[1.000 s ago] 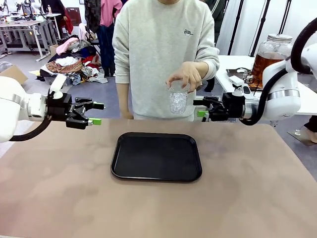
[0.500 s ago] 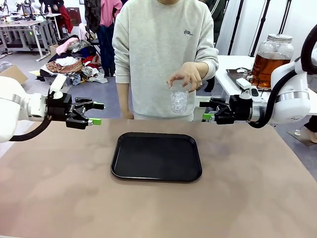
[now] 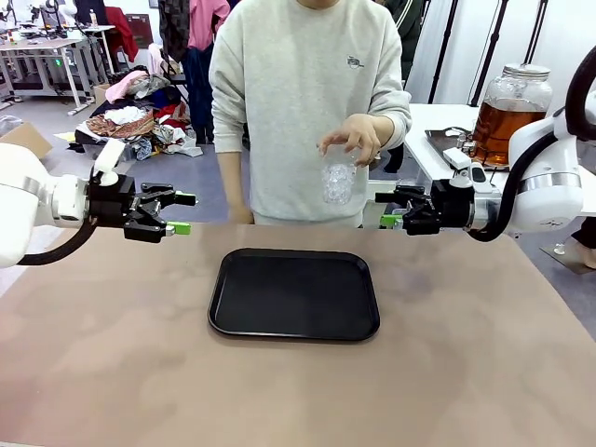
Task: Pour the drink into the iced cup.
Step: Open the gripper to release the iced cup you were holding.
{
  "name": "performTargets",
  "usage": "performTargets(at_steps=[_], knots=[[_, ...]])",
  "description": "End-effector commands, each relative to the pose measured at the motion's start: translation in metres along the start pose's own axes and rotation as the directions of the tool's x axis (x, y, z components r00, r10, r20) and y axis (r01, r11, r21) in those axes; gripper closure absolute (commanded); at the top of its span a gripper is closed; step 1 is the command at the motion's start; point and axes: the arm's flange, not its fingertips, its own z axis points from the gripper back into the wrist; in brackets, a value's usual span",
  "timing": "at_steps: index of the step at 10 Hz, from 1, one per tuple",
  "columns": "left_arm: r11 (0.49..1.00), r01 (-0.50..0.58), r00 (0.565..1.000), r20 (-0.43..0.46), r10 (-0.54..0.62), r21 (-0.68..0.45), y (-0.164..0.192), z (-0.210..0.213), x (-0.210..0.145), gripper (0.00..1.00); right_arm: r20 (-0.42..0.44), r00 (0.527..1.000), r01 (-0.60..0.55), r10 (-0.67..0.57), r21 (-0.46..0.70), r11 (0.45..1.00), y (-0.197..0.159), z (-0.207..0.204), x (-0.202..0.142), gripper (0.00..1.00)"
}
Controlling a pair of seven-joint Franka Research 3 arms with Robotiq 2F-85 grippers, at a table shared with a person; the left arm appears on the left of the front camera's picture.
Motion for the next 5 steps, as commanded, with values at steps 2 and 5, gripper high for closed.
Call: performTargets(at_steps=[2, 5], knots=[[1.0, 0.004, 1.0, 0.001, -0.004, 0.001, -0.0009, 0.001, 0.0012, 0.0, 0.008, 1.0, -0.003, 0.003, 0.005, 1.0, -0.0003, -0.0001, 0.0027, 0.0], [1.0, 0.004, 1.0, 0.001, -0.004, 0.001, -0.0009, 0.001, 0.0012, 0.0, 0.008, 1.0, -0.003, 0.003, 0.005, 1.0, -0.0003, -0.0001, 0.0027, 0.0]])
